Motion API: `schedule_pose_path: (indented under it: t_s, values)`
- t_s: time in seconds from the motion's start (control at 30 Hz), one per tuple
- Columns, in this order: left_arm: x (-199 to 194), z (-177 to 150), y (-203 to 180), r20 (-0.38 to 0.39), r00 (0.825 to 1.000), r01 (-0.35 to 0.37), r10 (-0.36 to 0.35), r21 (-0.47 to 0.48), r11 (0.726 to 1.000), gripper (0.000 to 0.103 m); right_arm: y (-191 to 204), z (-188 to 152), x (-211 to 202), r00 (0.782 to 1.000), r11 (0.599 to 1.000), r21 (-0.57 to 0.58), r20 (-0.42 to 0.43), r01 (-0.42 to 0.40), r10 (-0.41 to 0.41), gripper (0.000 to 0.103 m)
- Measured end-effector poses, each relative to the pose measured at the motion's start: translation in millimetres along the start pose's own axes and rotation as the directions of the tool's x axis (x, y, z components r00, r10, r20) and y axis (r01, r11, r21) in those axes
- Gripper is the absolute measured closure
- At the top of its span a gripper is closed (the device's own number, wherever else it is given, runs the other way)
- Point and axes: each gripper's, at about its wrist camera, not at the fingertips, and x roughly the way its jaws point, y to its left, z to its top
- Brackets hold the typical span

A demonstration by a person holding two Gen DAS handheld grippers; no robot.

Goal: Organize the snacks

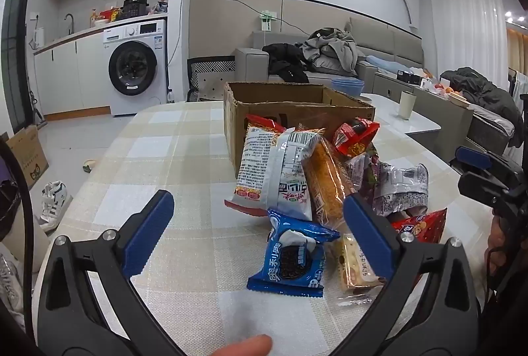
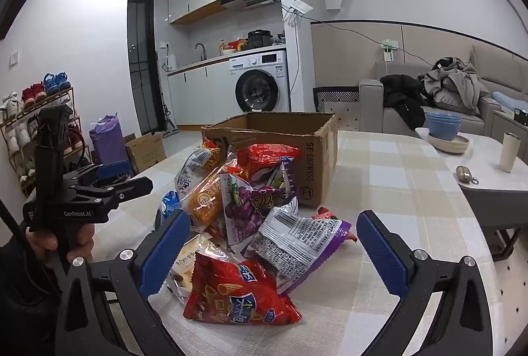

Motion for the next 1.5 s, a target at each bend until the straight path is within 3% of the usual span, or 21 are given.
schedule_pose_path:
  t_s: [1.5]
  values:
    - [7.5,-2.8,-1.7,-0.018,1.0,-0.008,0.008,0.007,1.0,0.001,-3.1,-2.5,2.8,1.0,1.0,0.002,-0.012,-0.003,0.003,0.0]
